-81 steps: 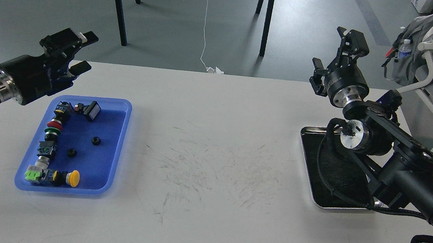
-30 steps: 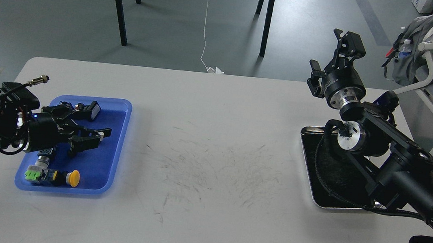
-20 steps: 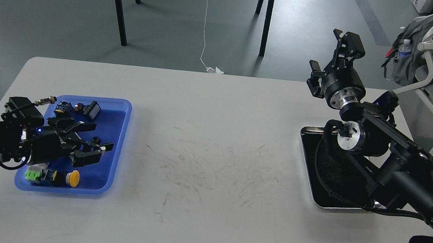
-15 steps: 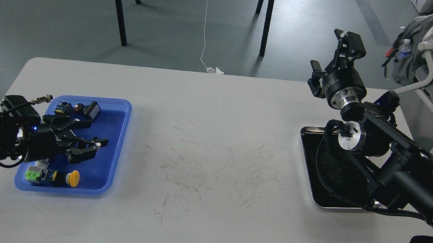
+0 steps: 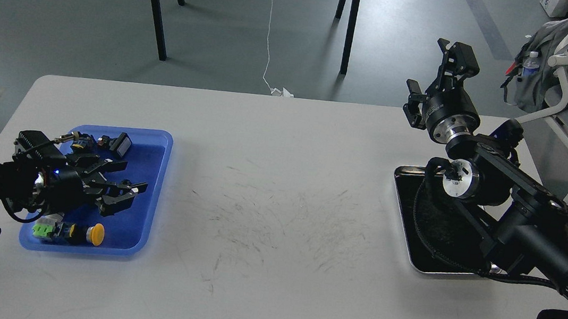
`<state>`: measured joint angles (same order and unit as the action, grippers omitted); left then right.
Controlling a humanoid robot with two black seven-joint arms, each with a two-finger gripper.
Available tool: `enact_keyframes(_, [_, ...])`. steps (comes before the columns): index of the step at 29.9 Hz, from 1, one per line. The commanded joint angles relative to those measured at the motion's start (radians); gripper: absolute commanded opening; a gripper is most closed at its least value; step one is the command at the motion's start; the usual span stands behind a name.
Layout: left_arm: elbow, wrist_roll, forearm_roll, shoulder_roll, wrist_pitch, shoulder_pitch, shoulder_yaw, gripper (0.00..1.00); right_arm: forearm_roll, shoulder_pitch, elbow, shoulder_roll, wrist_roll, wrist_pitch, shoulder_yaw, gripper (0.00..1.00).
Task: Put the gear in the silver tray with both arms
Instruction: 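Lower the left gripper into the blue tray and grasp a black gear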
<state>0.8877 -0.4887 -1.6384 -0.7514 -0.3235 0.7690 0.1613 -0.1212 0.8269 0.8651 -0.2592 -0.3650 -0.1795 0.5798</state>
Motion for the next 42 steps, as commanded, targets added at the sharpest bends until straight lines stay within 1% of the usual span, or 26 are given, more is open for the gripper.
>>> enact_keyframes(1, [-0.019, 0.000, 0.000, 0.007, 0.000, -0.003, 0.001, 0.71, 0.000, 0.000, 0.000, 0.000, 0.000, 0.000, 0.000, 0.99])
enact_keyframes(3, [-0.039, 0.000, 0.002, 0.010, -0.003, -0.019, -0.002, 0.71, 0.000, 0.000, 0.000, 0.000, 0.000, 0.000, -0.001, 0.99])
enact_keyframes(10, [-0.044, 0.000, 0.002, 0.009, -0.022, -0.043, 0.000, 0.70, 0.000, 0.000, 0.000, 0.002, 0.000, 0.000, -0.001, 0.99])
enact_keyframes(15, [-0.056, 0.000, 0.002, 0.012, -0.034, -0.053, -0.002, 0.64, -0.001, -0.002, -0.002, 0.003, 0.000, 0.000, -0.001, 0.99])
enact_keyframes(18, [-0.064, 0.000, 0.005, 0.020, -0.034, -0.060, -0.006, 0.63, -0.001, -0.002, -0.002, 0.003, 0.000, 0.000, -0.001, 0.99])
enact_keyframes(22, [-0.067, 0.000, 0.003, 0.032, -0.035, -0.060, -0.008, 0.57, -0.001, -0.002, 0.000, 0.002, 0.000, 0.000, -0.001, 0.99])
enact_keyframes(30, [-0.070, 0.000, 0.005, 0.034, -0.037, -0.060, -0.009, 0.50, -0.001, -0.002, -0.002, 0.002, 0.000, 0.000, -0.001, 0.99])
enact_keyframes(31, [-0.072, 0.000, 0.005, 0.034, -0.039, -0.060, -0.009, 0.48, -0.001, -0.003, -0.002, 0.002, 0.000, 0.000, -0.001, 0.99])
enact_keyframes(35, [-0.078, 0.000, 0.005, 0.037, -0.046, -0.062, -0.008, 0.41, -0.001, -0.002, -0.002, 0.000, 0.000, 0.000, -0.001, 0.99])
enact_keyframes(37, [-0.081, 0.000, 0.005, 0.037, -0.048, -0.062, -0.008, 0.36, -0.001, -0.002, -0.002, 0.000, 0.000, 0.000, -0.001, 0.99])
enact_keyframes(42, [-0.082, 0.000, 0.003, 0.037, -0.048, -0.063, -0.006, 0.31, -0.001, -0.002, -0.002, 0.002, 0.000, 0.000, -0.001, 0.99])
